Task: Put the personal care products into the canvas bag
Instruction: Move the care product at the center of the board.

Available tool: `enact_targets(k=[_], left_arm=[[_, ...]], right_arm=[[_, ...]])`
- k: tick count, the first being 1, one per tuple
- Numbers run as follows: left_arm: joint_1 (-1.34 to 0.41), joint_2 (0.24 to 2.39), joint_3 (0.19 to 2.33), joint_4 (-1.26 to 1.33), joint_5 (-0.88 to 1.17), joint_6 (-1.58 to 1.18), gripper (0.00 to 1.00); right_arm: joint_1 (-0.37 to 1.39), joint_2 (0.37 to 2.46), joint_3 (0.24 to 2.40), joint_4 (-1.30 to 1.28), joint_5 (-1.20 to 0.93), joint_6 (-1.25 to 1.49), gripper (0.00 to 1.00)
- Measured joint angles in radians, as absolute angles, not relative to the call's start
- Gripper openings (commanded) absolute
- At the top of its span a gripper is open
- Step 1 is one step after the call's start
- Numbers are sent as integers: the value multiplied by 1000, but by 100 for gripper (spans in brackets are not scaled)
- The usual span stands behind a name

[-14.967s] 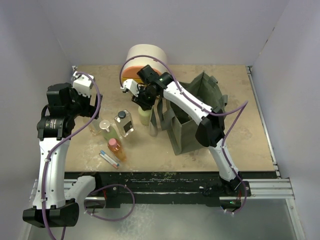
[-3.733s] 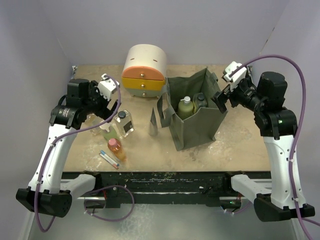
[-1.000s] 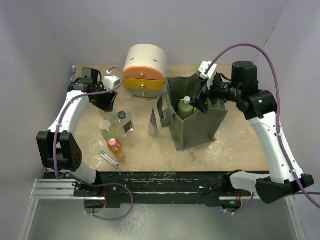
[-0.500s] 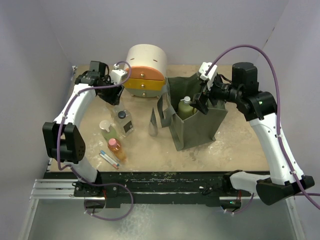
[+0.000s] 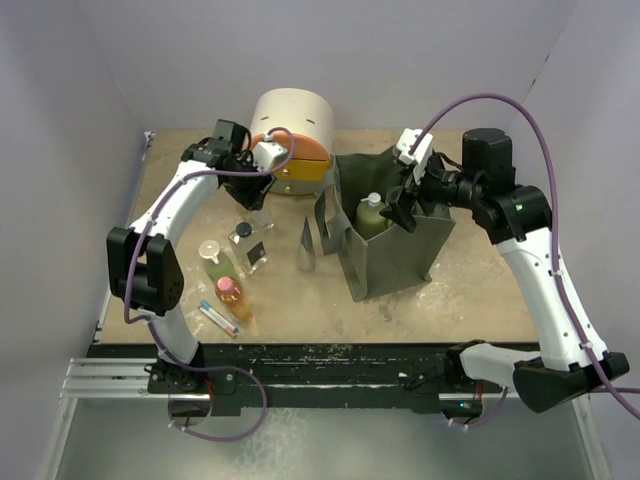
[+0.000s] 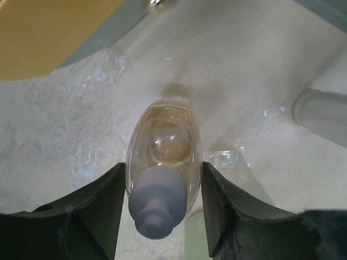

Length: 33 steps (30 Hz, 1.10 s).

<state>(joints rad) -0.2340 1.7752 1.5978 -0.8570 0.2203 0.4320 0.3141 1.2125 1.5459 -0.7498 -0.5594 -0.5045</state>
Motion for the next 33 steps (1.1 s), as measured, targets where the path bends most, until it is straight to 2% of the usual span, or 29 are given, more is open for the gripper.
enact_targets(k=[6, 12, 18, 22, 25, 33], left_arm=[[-300, 1822, 1657, -865, 215, 442, 1], [-332, 1846, 1687, -871, 205, 450, 8], [-335, 1848, 1691, -881, 205, 449, 28], [-335, 1852, 1698, -892, 205, 447, 52], [-335, 1852, 1700, -898, 205, 444, 66], [-335, 1829, 1716, -895, 217, 429, 92]], right_arm=[[314, 1201, 1544, -750, -559, -505, 99], [314, 1187, 1540, -751, -559, -506, 100], [314, 1178, 1531, -752, -559, -509, 100], [314, 1179, 1531, -753, -562, -514, 100], [314, 1179, 1531, -753, -569, -524, 100], [315, 1214, 1533, -755, -587, -560, 100]])
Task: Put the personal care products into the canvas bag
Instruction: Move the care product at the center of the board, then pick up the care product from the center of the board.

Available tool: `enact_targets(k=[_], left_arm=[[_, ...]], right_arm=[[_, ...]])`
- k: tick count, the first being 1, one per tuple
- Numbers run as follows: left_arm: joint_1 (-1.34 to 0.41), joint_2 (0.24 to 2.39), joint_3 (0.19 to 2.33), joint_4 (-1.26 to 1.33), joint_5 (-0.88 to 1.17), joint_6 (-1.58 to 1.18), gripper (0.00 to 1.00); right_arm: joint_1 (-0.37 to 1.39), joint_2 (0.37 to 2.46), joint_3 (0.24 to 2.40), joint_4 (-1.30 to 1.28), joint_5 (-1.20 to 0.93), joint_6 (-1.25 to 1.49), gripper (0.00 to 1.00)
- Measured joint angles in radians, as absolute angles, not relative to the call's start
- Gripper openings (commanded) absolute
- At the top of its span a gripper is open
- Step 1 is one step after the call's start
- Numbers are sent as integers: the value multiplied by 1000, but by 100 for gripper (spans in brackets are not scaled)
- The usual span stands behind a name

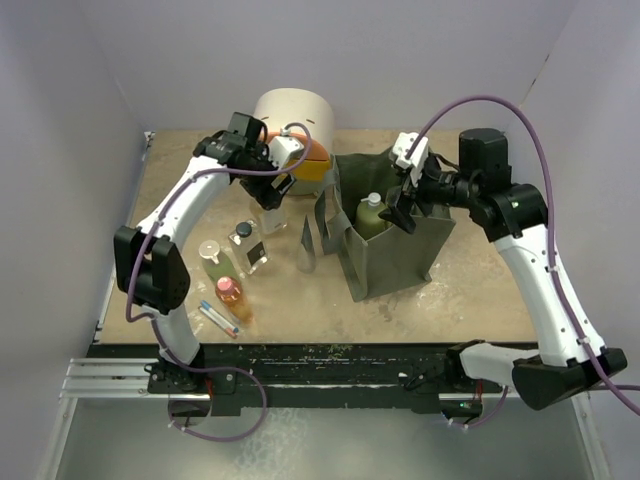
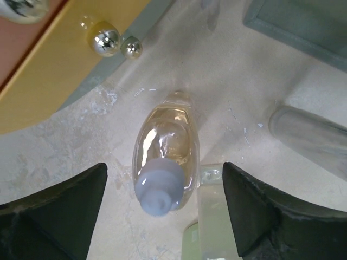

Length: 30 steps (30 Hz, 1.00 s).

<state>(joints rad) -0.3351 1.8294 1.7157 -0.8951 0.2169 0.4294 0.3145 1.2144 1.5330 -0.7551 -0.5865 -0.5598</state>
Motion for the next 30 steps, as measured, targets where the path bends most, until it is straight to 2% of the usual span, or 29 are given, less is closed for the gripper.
enact_targets(k=[4, 10, 18, 20, 30], left_arm=[[-335, 1770, 1716, -891, 224, 429, 100], [-309, 1608, 1697, -857, 229, 408, 99], [-94, 1345, 1583, -765, 223, 321, 99], [-30, 1273, 1526, -748, 214, 267, 99], [191, 1260, 1490, -742, 259, 157, 99]], right_arm=[[321, 1240, 1549, -754, -602, -568, 100], [381, 1284, 1617, -741, -621, -567, 100], [568, 1403, 1779, -712, -614, -590, 100], [653, 1515, 1856, -693, -601, -622, 100], [811, 1762, 1937, -690, -563, -712, 100]])
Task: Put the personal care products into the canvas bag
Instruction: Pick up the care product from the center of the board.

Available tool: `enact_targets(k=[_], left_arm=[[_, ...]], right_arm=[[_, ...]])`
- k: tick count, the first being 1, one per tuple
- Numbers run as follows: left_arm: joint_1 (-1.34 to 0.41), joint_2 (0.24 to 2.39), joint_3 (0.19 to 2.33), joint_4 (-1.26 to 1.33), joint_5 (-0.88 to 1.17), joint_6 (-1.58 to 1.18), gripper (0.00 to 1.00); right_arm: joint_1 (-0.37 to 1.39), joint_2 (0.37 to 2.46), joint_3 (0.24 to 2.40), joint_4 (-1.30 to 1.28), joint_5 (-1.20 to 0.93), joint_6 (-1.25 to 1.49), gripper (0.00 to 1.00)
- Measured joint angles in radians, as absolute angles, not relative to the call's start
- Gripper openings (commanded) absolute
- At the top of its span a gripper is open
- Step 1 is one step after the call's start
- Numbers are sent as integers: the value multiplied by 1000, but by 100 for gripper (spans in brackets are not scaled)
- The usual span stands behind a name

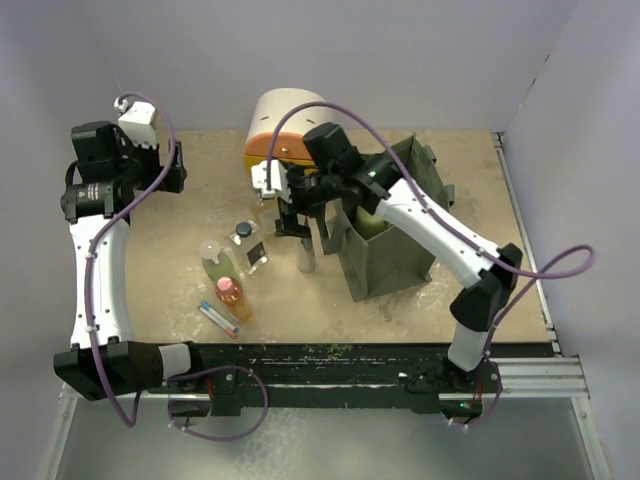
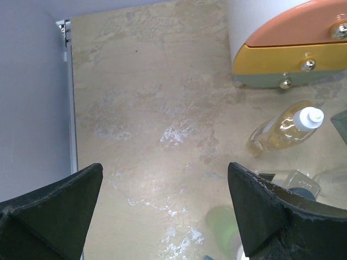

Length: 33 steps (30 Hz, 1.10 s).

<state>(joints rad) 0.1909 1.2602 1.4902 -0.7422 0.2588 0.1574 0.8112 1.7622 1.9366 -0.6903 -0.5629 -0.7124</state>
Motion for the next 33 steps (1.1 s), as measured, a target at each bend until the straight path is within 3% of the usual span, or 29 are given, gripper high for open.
enact_targets(k=[21, 33], left_arm=[[281, 1207, 1442, -748, 348, 115, 99], [304, 1197, 1441, -748, 370, 114, 99]], right_arm=[[874, 2183, 2218, -704, -566, -787, 100], [892, 2293, 2270, -739, -567, -821, 96]])
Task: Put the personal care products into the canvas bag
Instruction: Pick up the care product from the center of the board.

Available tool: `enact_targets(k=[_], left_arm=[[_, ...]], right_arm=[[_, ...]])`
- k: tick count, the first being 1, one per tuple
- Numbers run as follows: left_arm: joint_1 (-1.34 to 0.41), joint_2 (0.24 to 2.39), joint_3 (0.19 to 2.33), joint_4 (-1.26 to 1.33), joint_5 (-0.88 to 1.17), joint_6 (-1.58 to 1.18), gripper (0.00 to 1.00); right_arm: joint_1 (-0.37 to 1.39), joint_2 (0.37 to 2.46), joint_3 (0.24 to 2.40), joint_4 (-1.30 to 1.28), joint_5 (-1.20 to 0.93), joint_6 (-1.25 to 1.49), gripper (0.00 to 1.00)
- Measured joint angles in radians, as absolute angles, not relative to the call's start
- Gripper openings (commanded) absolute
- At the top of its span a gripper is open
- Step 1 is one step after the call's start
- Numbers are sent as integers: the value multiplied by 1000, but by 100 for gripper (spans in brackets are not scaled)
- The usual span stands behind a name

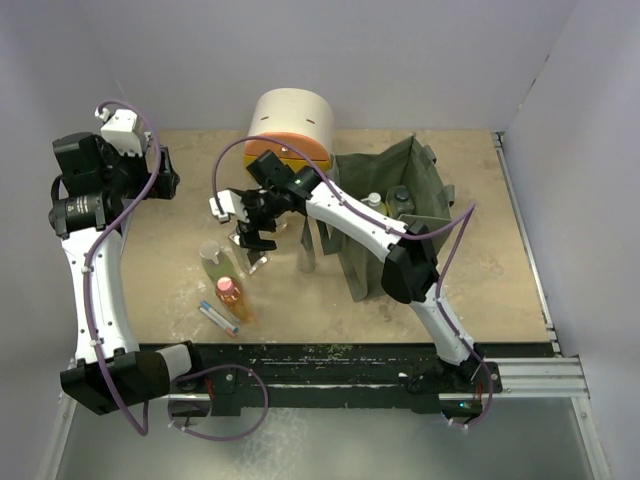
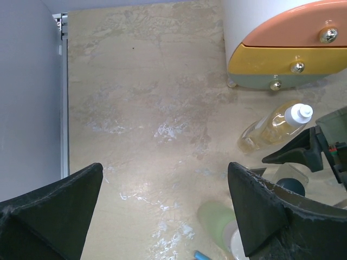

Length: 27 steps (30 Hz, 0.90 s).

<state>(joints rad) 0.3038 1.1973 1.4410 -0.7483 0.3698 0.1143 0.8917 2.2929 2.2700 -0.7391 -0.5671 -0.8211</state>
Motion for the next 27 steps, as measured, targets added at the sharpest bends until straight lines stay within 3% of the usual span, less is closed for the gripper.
enact_targets(k=[8, 16, 22, 27], left_arm=[[308, 1193, 1427, -748, 388, 114, 99], [310, 1182, 1427, -747, 398, 114, 99], [311, 1178, 1427, -747, 410, 115, 99], [312, 1174, 1425, -747, 416, 115, 99]], right_arm=[[897, 2332, 2273, -757, -572, -817, 75], [896, 2295, 2184, -685, -572, -728, 62], [897, 2219, 2086, -657, -559, -641, 62], [897, 2136, 1974, -596, -532, -566, 74]])
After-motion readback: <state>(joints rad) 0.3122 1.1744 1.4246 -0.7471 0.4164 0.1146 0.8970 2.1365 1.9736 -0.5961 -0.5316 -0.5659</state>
